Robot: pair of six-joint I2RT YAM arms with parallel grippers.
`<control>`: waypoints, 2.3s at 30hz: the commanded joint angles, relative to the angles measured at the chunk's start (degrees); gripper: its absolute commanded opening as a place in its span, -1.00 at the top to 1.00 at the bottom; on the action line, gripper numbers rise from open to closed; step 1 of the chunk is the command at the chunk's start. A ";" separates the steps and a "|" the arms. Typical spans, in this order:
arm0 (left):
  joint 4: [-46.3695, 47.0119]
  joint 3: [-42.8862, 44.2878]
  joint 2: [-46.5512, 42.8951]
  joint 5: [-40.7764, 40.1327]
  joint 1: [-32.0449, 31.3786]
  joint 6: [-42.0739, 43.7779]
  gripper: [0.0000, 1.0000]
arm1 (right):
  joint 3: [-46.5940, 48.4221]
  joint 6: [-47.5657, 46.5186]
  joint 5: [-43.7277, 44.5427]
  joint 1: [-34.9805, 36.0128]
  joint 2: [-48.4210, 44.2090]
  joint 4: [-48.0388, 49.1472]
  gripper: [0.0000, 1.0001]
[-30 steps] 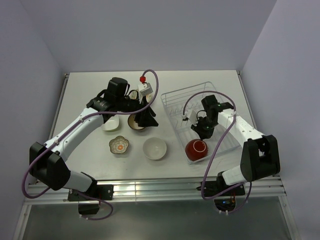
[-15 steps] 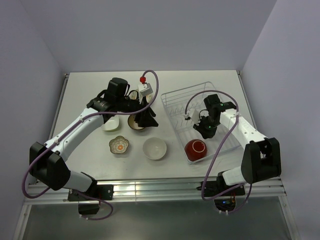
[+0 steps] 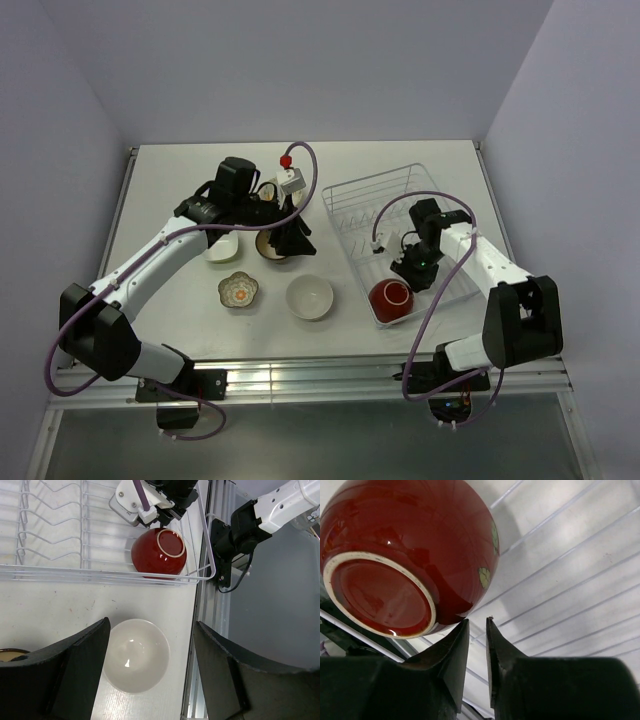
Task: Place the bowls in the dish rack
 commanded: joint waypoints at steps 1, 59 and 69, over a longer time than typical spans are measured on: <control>2.10 0.06 -0.72 0.49 0.11 -0.50 -0.48 | 1.85 -1.07 -3.08 -0.06 1.11 -2.01 0.43; -17.33 -14.79 1.73 -18.05 -14.30 58.12 -0.47 | 30.33 6.05 -20.30 -15.62 2.61 -11.94 -0.54; -14.25 -12.78 8.85 -20.96 -17.46 59.62 -0.40 | 28.23 6.75 -23.65 -16.32 -0.73 -11.95 -0.93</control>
